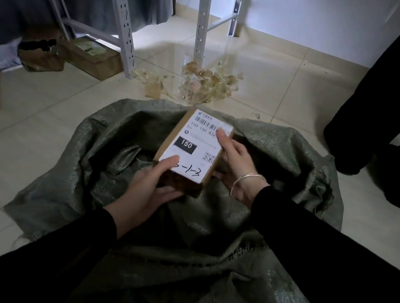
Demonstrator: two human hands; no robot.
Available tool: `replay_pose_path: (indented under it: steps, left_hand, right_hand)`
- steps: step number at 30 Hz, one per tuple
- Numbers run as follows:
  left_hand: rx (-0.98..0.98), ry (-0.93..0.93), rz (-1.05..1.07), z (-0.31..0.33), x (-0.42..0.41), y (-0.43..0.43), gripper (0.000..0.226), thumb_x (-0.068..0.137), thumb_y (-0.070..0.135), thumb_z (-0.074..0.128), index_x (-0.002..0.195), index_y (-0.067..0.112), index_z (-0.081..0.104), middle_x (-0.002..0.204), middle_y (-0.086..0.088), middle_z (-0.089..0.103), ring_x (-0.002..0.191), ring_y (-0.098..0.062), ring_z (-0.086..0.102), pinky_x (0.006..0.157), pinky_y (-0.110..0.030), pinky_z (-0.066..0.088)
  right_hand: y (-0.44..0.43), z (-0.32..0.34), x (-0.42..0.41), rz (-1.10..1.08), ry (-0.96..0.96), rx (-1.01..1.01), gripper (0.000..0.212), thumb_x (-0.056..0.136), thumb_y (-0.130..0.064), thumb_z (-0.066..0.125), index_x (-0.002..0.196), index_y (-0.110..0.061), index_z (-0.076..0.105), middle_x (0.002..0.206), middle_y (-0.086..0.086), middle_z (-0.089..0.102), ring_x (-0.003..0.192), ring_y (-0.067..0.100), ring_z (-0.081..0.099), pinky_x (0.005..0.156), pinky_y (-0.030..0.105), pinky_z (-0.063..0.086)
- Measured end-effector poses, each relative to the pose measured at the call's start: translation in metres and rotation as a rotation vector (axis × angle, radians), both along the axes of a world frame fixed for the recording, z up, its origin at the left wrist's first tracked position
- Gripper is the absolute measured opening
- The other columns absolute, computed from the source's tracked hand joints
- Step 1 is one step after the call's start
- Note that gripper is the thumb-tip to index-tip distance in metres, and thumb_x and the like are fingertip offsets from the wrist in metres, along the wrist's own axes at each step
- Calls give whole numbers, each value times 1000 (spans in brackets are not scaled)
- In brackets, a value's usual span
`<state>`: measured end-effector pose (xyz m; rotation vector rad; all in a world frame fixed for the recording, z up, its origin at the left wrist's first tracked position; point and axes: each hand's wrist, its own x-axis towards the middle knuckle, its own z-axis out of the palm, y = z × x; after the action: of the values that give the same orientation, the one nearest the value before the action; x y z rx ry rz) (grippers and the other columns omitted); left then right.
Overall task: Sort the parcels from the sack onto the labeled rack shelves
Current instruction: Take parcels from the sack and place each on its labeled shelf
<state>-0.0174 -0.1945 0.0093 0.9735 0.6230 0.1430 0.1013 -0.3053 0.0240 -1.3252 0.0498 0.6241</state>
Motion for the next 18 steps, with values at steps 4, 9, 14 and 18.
replay_pose_path:
  steps: [4, 9, 14, 18]
  left_hand:
    - [10, -72, 76, 3, 11, -6, 34, 88, 23, 59, 122, 19, 56, 89, 3, 75, 90, -22, 68, 83, -33, 53]
    - [11, -151, 100, -3, 10, -13, 58, 77, 40, 58, 132, 22, 49, 117, -5, 68, 100, -21, 67, 80, -34, 57]
    - [8, -217, 184, -3, 18, -19, 52, 83, 38, 54, 132, 20, 51, 121, -4, 66, 110, -21, 64, 91, -41, 53]
    - [69, -302, 288, 35, 50, -9, 49, 87, 30, 52, 133, 16, 49, 122, -6, 65, 110, -23, 64, 88, -39, 55]
  right_hand:
    - [14, -9, -25, 62, 58, 48, 57, 88, -49, 50, 138, -36, 27, 131, -1, 57, 114, 24, 59, 80, 39, 51]
    - [15, -22, -52, -123, 39, 145, 26, 91, -28, 54, 113, -19, 43, 118, 7, 59, 100, 20, 61, 81, 37, 51]
    - [15, -21, -49, -371, -95, 74, 10, 83, -13, 65, 82, -7, 57, 76, 4, 67, 65, 1, 63, 64, 18, 54]
    - [36, 16, -26, -303, -146, 120, 42, 79, -31, 67, 116, -12, 64, 107, -1, 71, 104, 13, 65, 97, 44, 50]
